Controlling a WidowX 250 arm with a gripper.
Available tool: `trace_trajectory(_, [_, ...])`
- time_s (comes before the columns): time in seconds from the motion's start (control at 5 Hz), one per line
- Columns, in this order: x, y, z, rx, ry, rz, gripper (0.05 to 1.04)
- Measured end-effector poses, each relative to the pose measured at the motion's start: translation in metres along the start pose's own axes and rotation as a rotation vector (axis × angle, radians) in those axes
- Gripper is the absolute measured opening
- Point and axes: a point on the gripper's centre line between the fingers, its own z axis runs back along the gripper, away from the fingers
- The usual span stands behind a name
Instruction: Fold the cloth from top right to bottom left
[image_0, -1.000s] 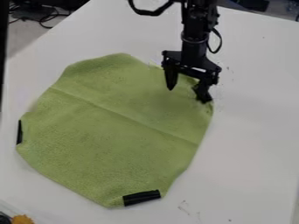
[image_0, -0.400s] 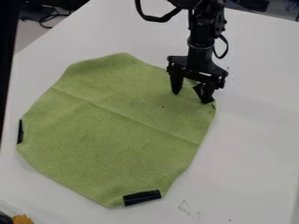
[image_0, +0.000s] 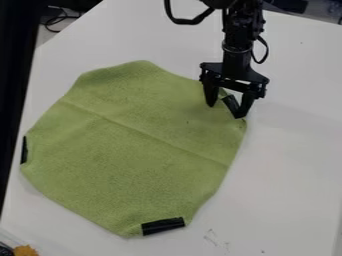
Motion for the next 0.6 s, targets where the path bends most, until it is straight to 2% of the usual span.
trace_trajectory(0.2, [0.0034,0.0001,-0.0024,-0.034,-0.001,0.032,1.000])
trace_trajectory(0.4, [0.0054,0.0007,-0.0048,-0.045,0.000,0.030,0.964])
trace_trajectory(0.6, [0.0073,0.0073,-0.0057,-0.051,-0.003,0.032,0.697])
